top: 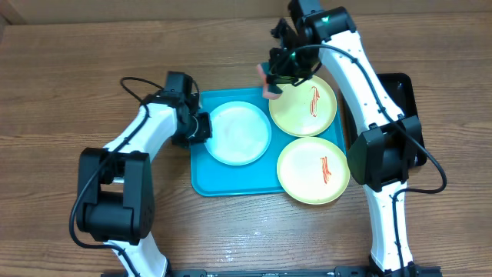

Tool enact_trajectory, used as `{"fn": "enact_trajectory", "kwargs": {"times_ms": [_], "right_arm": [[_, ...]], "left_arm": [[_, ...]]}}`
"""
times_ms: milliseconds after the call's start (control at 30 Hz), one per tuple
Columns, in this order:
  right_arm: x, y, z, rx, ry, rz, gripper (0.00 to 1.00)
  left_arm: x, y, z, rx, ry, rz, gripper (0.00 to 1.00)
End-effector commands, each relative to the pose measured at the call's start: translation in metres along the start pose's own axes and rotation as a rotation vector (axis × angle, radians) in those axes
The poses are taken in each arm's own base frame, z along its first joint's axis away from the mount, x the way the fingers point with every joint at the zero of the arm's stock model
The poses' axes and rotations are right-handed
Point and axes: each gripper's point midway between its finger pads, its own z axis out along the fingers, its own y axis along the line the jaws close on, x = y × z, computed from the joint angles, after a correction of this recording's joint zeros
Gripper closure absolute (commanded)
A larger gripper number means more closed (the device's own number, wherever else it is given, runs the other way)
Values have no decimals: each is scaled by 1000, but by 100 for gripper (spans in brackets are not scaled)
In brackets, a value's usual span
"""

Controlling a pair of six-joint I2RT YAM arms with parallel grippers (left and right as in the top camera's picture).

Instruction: Clean dirty plates on tray and stack at the side

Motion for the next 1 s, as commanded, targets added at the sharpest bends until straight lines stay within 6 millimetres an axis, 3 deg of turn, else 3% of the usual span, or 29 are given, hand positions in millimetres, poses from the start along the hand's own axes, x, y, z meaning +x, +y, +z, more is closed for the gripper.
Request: {"fn": "enact_trajectory", "kwargs": {"times_ms": [0, 100, 300, 467, 667, 967], "right_arm": [[-2, -9, -12, 39, -18, 3, 96], [-1, -15, -13, 64, -13, 12, 96], [2, -17, -13, 77, -2, 17, 96], [2, -20, -14, 95, -6, 18, 96], [1, -24, -14, 115, -9, 18, 96], [1, -27, -14, 133, -11, 19, 96]], "left_arm": [[15, -14, 24, 12, 59, 46, 87], [18, -10, 33, 0, 77, 42, 96], [5, 13, 21, -95, 26, 22, 96], [-18, 19, -28, -147, -83, 50, 96], [-38, 12, -96, -187, -264, 102, 96], [-39, 24, -153, -387, -413, 117, 96]]}}
